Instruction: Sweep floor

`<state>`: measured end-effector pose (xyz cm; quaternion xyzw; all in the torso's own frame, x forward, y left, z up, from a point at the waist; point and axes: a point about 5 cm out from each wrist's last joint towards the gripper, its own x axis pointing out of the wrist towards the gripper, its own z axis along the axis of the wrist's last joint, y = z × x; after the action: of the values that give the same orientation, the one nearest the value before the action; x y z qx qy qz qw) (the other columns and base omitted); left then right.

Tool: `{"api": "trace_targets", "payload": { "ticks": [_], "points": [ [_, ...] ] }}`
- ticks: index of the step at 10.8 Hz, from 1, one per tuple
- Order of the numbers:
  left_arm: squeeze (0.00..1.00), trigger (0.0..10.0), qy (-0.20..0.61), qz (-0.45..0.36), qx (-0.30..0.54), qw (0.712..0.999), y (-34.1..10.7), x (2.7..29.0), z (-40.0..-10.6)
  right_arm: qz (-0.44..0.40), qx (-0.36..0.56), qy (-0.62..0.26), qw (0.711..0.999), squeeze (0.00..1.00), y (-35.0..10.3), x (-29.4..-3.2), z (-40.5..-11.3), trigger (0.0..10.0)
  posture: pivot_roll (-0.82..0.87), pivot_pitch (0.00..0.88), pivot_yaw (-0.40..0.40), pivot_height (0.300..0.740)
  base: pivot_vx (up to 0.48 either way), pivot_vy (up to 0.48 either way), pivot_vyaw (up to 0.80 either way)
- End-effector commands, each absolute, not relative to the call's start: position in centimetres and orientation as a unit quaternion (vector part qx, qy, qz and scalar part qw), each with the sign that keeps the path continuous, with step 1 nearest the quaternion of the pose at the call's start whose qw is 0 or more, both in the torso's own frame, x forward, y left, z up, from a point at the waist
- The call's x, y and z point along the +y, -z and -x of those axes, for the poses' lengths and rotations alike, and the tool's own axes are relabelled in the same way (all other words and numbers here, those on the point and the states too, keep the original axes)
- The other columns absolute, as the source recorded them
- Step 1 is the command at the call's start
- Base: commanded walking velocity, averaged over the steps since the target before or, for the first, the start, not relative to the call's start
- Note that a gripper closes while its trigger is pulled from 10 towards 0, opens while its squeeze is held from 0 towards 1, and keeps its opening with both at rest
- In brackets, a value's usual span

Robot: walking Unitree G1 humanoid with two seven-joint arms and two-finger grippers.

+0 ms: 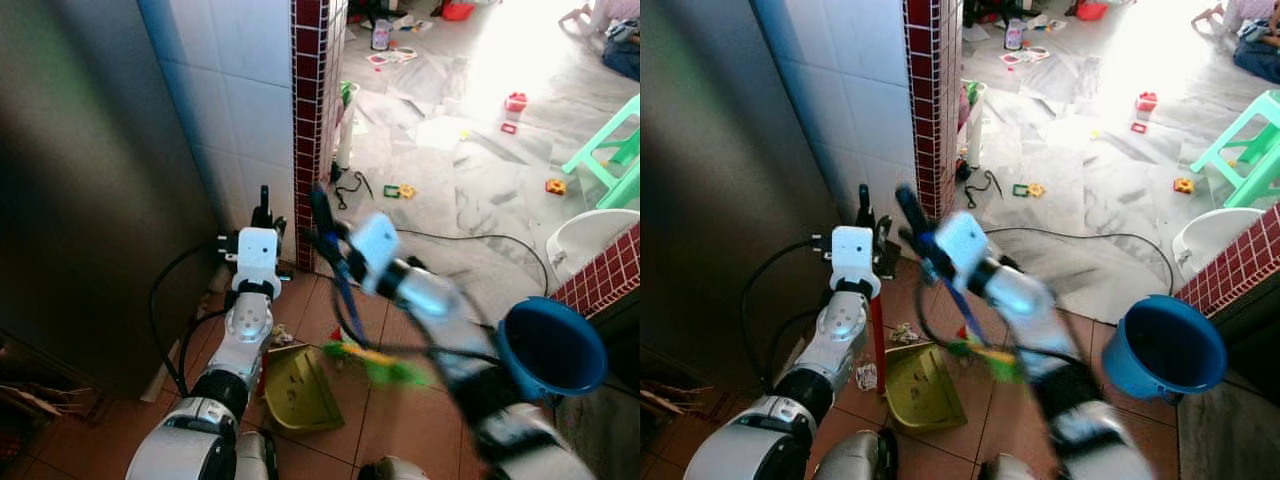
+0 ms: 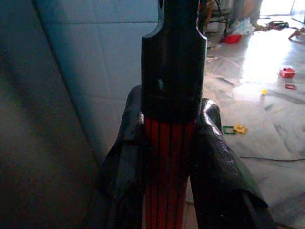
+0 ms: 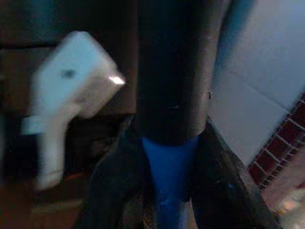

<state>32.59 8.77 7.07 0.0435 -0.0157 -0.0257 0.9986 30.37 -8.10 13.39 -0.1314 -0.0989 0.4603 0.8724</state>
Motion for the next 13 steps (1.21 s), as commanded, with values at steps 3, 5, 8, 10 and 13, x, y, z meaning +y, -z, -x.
{"api": "trace_targets", "payload": {
  "ticks": [3,5,8,10,13],
  "points": [
    [0.00,10.0,0.030,-0.045,-0.022,0.998,-7.4,8.7,-33.0,0.153,-0.070,-0.576,0.800,0.00,-15.6,-9.8,-27.6,10.0,-0.07,0.068,0.014,0.740,0.000,0.000,0.00],
    [0.00,10.0,0.036,-0.047,-0.022,0.998,-7.4,8.6,-33.0,0.113,-0.059,-0.604,0.786,0.00,-17.3,-10.0,-26.6,10.0,-0.08,0.067,0.021,0.740,0.000,0.000,0.00],
    [0.00,10.0,0.082,-0.031,-0.015,0.996,-7.3,7.7,-33.0,0.009,-0.117,-0.585,0.802,0.00,-22.8,-10.0,-27.7,10.0,-0.07,0.059,0.028,0.740,0.000,0.000,0.00],
    [0.00,10.0,0.147,-0.041,-0.027,0.988,-7.7,6.4,-32.9,0.035,-0.155,-0.525,0.836,0.00,-24.2,-10.5,-29.3,10.0,-0.07,0.053,0.029,0.740,0.000,0.000,0.00],
    [0.00,10.0,0.197,-0.060,-0.041,0.978,-8.3,7.4,-33.1,0.084,-0.208,-0.378,0.898,0.00,-25.4,-11.6,-31.3,10.0,-0.07,0.054,0.037,0.740,0.000,0.000,0.00]
  ]
}}
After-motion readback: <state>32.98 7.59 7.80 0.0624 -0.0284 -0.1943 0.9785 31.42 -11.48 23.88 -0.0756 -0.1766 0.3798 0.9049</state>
